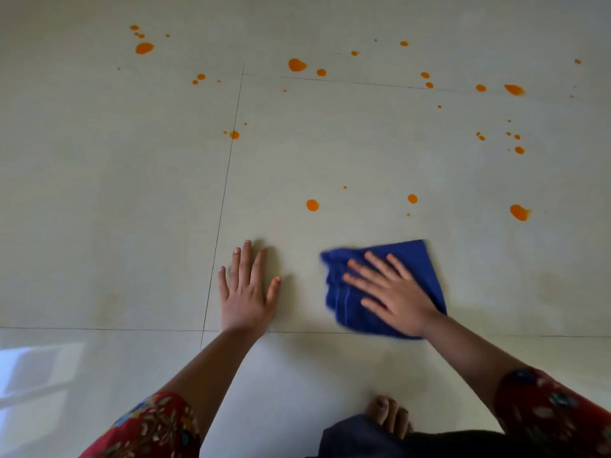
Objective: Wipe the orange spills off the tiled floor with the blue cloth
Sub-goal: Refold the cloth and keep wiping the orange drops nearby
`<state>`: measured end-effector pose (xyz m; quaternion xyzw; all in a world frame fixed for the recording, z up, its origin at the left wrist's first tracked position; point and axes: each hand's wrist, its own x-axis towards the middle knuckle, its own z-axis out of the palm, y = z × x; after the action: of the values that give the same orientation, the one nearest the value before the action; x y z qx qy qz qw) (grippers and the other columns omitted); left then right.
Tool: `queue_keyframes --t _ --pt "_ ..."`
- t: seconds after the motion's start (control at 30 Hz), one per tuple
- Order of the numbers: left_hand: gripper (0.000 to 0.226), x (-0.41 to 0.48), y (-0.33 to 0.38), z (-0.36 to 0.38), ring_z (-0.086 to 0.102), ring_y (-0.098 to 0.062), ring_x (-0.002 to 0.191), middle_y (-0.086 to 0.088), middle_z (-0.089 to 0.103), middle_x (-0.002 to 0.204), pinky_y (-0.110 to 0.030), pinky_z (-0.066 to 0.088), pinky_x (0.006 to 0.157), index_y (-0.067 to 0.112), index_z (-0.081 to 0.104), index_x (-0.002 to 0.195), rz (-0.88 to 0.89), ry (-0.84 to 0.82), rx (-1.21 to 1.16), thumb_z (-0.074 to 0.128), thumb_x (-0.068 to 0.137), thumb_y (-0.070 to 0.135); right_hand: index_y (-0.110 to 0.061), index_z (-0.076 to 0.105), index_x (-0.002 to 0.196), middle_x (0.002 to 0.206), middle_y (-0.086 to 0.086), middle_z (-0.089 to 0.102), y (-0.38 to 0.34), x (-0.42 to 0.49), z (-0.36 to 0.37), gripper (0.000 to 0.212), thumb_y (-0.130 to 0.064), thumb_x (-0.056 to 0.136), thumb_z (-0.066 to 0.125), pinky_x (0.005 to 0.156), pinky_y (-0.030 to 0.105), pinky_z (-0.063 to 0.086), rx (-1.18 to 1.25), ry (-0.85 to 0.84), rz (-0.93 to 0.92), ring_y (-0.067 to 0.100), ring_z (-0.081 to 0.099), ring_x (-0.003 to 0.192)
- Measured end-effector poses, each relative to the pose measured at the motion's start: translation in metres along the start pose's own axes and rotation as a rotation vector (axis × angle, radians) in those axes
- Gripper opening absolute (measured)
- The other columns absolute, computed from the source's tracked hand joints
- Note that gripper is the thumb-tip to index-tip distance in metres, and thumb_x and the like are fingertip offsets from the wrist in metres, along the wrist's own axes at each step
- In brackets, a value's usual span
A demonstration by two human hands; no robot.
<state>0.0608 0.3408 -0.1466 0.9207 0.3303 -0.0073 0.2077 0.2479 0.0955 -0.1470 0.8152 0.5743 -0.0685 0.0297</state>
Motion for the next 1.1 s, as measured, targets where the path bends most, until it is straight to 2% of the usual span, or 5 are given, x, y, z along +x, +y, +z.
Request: queue_keyframes --t 0.17,0.4,0.6,0.8,1.1 --pt "0.067 0.018 0.001 0.009 -0.002 -0.010 0.149 0.010 0.002 0.163 -0.042 -0.004 0.119 0.030 0.014 0.154 -0.008 0.035 0.015 0.012 0.092 0.057 -0.045 -0.005 0.151 0.161 -0.005 -0.019 -0.012 0.051 -0.007 0.077 -0.069 0.086 0.028 0.114 0.059 -0.005 0.120 0.030 0.498 0.027 -0.013 0.149" --pt "0.063 0.017 0.002 0.013 0.002 -0.010 0.149 0.009 0.004 0.163 -0.045 0.000 0.120 0.029 0.013 0.154 -0.023 0.063 0.061 0.018 0.096 0.053 -0.028 0.022 0.153 0.161 -0.005 0.019 -0.024 0.031 0.005 0.053 -0.042 0.102 0.023 0.117 0.048 0.020 0.049 0.037 0.053 0.019 0.015 0.149" --pt "0.063 0.017 0.004 0.013 -0.001 -0.009 0.149 0.010 0.003 0.163 -0.045 -0.001 0.120 0.030 0.012 0.154 -0.030 0.070 0.059 0.023 0.096 0.051 -0.020 0.022 0.153 0.161 0.000 0.019 0.018 0.126 -0.013 0.068 -0.046 0.093 0.004 0.119 0.043 0.010 0.204 0.107 0.667 0.021 0.014 0.149" --pt "0.063 0.016 0.006 0.012 0.000 -0.008 0.149 0.010 0.004 0.163 -0.045 0.002 0.120 0.030 0.012 0.154 -0.042 0.074 0.056 0.024 0.096 0.051 -0.023 0.026 0.153 0.160 -0.003 0.021 -0.025 0.098 -0.007 0.055 -0.041 0.101 0.022 0.120 0.042 0.014 0.088 0.075 0.192 0.018 0.017 0.148" --pt "0.064 0.017 0.005 0.013 0.003 -0.009 0.149 0.010 0.006 0.163 -0.045 0.003 0.120 0.029 0.015 0.154 -0.043 0.079 0.071 0.031 0.095 0.048 -0.031 0.024 0.152 0.162 -0.003 0.018 -0.015 0.199 -0.022 0.059 -0.048 0.097 0.014 0.118 0.050 0.009 0.110 0.096 0.467 0.027 0.014 0.149"
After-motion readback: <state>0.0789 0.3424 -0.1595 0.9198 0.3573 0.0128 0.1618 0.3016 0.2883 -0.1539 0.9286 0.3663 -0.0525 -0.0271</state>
